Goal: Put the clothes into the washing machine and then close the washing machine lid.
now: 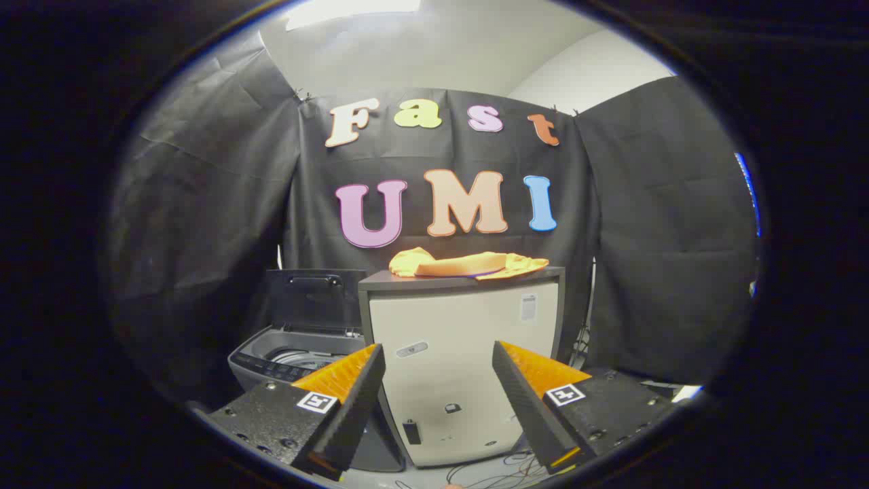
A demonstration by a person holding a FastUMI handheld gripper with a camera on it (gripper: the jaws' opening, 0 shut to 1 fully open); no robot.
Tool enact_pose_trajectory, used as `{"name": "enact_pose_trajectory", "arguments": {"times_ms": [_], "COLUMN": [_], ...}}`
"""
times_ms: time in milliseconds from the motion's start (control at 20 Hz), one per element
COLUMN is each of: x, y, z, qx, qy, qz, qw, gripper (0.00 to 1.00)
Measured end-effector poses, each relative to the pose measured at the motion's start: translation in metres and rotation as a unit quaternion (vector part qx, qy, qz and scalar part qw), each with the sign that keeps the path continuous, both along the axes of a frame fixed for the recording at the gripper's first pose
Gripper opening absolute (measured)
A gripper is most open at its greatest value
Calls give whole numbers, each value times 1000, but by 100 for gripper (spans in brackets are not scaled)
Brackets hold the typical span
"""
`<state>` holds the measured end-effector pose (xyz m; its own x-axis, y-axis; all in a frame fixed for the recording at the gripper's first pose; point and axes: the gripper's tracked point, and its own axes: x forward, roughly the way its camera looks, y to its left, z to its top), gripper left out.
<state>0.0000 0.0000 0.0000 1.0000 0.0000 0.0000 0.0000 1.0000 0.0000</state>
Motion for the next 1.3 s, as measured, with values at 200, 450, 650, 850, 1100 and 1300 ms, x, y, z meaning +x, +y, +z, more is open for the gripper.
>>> {"name": "enact_pose_trajectory", "arguments": {"times_ms": [200, 450, 650, 850, 1100, 1300], "x": [-3, -7, -8, -2, 24, 59], "y": [2, 5, 2, 1, 11, 10], "z": [10, 14, 17, 17, 29, 59], "qx": [4, 12, 14, 4, 12, 22], "qy": [-15, -19, -25, -26, -14, -4], "qz": [-4, -5, -12, -20, 4, 15], "qw": [1000, 1000, 1000, 999, 1000, 1000], "gripper": [96, 96, 96, 96, 96, 96]}}
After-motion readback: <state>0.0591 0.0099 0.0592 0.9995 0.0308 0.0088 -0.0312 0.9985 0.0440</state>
